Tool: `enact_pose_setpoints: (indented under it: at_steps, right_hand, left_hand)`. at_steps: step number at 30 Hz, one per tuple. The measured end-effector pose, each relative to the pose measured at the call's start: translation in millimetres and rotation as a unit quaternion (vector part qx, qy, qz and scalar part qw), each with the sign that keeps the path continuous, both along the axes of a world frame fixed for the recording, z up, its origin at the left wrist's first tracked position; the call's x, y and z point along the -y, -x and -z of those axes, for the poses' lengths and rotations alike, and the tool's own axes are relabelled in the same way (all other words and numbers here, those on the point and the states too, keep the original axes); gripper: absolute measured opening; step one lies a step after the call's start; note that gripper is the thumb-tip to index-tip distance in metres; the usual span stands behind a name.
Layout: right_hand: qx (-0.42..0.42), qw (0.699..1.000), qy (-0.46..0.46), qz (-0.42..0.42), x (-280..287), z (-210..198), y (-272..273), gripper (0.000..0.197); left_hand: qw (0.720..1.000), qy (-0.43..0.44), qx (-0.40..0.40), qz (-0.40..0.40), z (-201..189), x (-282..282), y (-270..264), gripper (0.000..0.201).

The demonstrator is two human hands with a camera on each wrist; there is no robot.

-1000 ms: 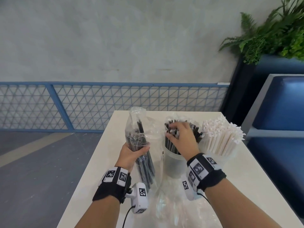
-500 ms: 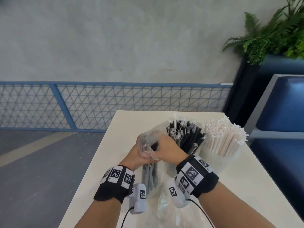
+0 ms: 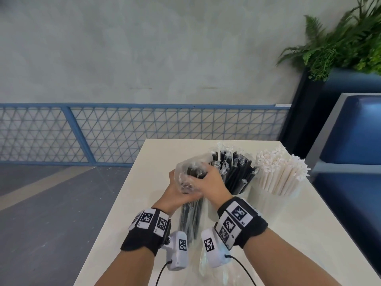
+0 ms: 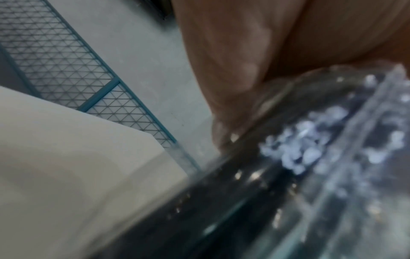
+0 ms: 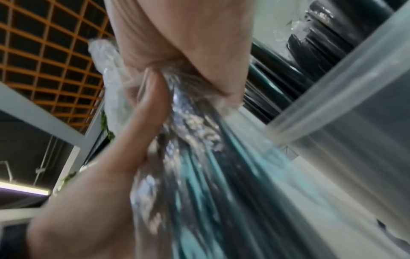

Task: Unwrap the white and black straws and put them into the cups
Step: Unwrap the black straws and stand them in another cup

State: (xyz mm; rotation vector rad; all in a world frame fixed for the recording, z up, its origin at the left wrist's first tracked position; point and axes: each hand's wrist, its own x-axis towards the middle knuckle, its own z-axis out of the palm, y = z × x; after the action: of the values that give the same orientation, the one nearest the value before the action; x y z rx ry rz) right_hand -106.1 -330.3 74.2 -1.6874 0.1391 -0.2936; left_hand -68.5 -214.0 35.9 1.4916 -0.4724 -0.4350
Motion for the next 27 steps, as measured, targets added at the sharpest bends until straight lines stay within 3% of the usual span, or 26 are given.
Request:
enact_pose_setpoints:
  at_steps: [2,3,6,9,11,14,18,20,23,27]
  right_hand:
    - [0.015,0.999,-0.022,0.022,4.5,-12.1,0.8,0.023]
    - [0.025,0.998,-0.036,0.038,7.0,-19.1,0.9,0.021]
    - [0.06,0.99,-0.105,0.072,15.7,-37.5,-1.5,0.019]
    - [0.079,0.98,-0.164,0.081,23.0,-52.0,-3.4,0.022]
    - [0.078,0.977,-0.191,0.056,25.9,-56.7,-2.1,0.025]
    - [0.033,0.981,-0.19,-0.023,30.9,-54.4,1.5,0.032]
    - [-0.035,0.982,-0.13,-0.131,32.2,-40.3,7.1,0.028]
    - [-0.025,0.987,-0.123,-0.098,28.3,-37.0,9.8,0.022]
    - [0.033,0.982,-0.181,-0.04,25.9,-41.8,11.9,0.013]
    - [0.101,0.958,-0.265,0.049,38.6,-63.8,12.4,0.007]
  left_hand:
    - [0.999,0.03,-0.041,-0.002,5.5,0.3,-2.1,0.118]
    - [0.998,0.027,-0.048,-0.002,6.1,0.1,-1.5,0.12]
    - [0.999,0.001,-0.034,0.022,8.9,-0.9,-0.1,0.096]
    - [0.996,-0.069,0.012,0.059,6.8,-2.1,-0.5,0.049]
    - [0.993,-0.094,0.033,0.064,5.8,-3.3,-1.4,0.03]
    - [0.994,-0.09,0.032,0.052,7.0,-4.9,-2.2,0.032]
    - [0.995,-0.084,0.024,0.054,10.2,-5.4,-2.2,0.035]
    - [0.994,-0.09,0.022,0.061,10.5,-4.0,-0.4,0.035]
    - [0.992,-0.106,0.024,0.064,9.7,-4.1,-0.7,0.028]
    - [0.995,-0.094,-0.01,0.026,20.5,-14.7,-8.2,0.051]
